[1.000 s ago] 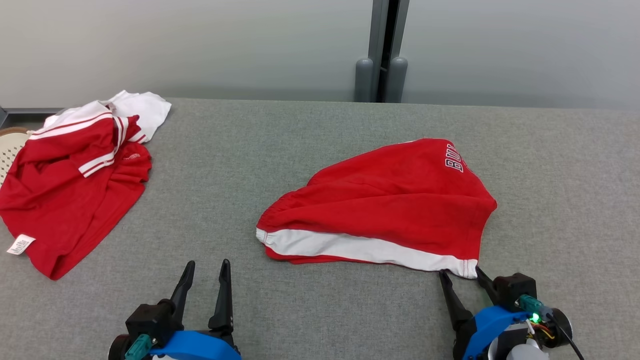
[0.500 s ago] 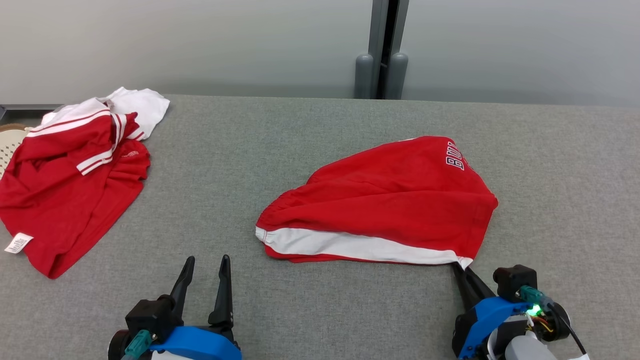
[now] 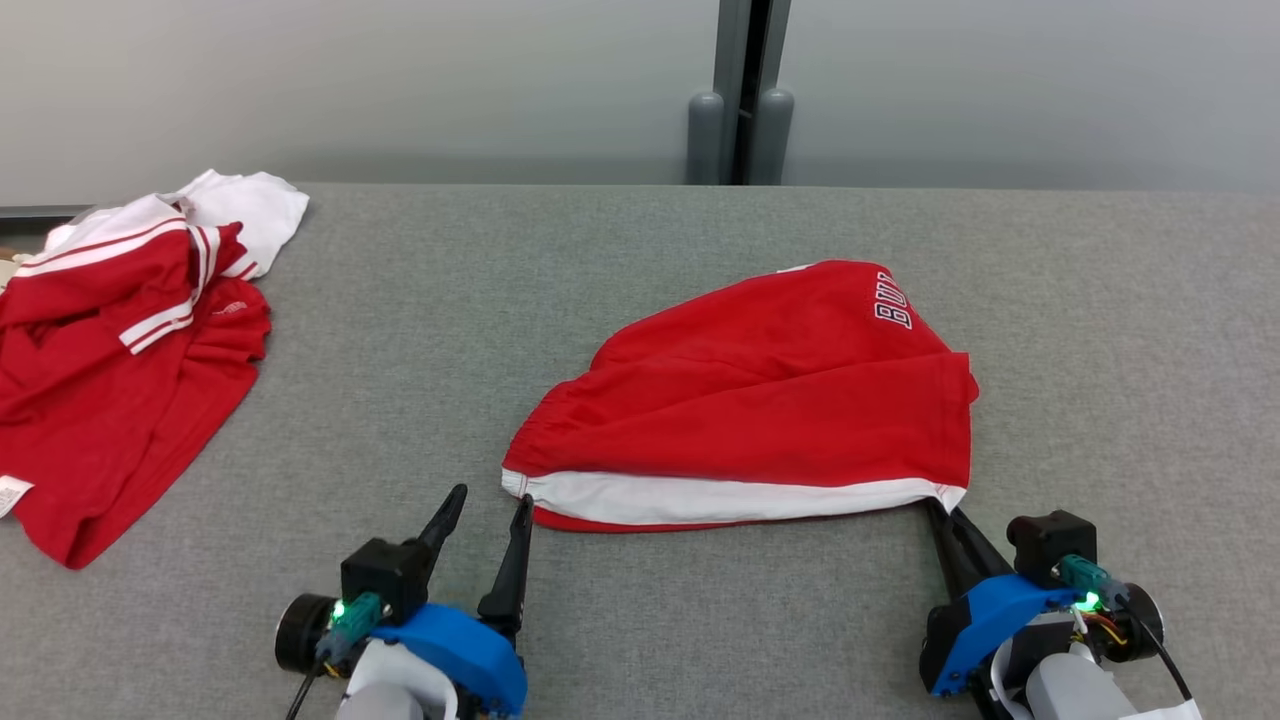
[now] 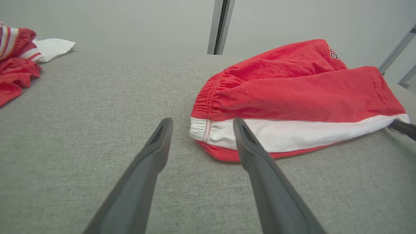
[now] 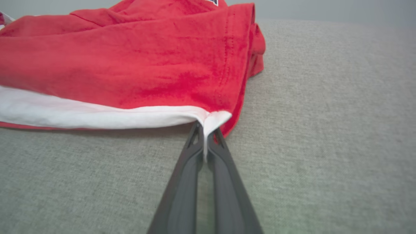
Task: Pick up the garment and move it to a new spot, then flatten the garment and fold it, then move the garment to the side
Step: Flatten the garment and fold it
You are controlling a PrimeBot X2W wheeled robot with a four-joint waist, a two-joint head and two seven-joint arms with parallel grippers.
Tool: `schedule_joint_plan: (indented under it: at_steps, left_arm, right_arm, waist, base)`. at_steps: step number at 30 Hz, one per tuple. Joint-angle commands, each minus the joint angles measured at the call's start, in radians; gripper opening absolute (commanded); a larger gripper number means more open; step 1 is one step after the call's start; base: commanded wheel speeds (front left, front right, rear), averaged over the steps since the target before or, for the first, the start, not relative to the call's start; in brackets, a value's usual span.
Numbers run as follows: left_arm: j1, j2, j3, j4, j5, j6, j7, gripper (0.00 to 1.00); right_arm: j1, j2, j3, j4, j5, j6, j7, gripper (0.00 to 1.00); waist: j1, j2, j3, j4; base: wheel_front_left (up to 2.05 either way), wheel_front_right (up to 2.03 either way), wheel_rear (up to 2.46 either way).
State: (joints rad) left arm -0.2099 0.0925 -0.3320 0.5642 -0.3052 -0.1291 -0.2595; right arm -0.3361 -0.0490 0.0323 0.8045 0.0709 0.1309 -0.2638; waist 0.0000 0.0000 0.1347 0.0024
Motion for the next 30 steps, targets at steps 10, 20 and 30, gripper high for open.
schedule_joint_plan:
  at_steps: [10, 20, 30]
  left_arm:
    - [-0.192, 0.075, -0.220, 0.204, -0.144, -0.002, 0.036, 1.00]
    - [-0.253, 0.132, -0.403, 0.187, -0.302, -0.002, 0.000, 0.00]
    - [-0.207, 0.213, -0.359, -0.064, -0.344, -0.002, -0.006, 0.00]
  right_arm:
    - [-0.023, -0.003, 0.021, -0.007, 0.005, 0.000, -0.001, 0.00]
    - [-0.034, -0.003, 0.013, -0.013, -0.001, 0.000, -0.001, 0.00]
    - [-0.033, -0.003, -0.010, -0.082, 0.016, 0.000, -0.001, 0.00]
  waist:
    - [0.0000, 0.0000, 0.033, -0.033]
    - [0.0000, 0.0000, 0.047, -0.041]
    - [0.0000, 0.0000, 0.013, -0.040]
  base:
    - [0.00, 0.00, 0.00]
    - [0.00, 0.00, 0.00]
    - [0.00, 0.00, 0.00]
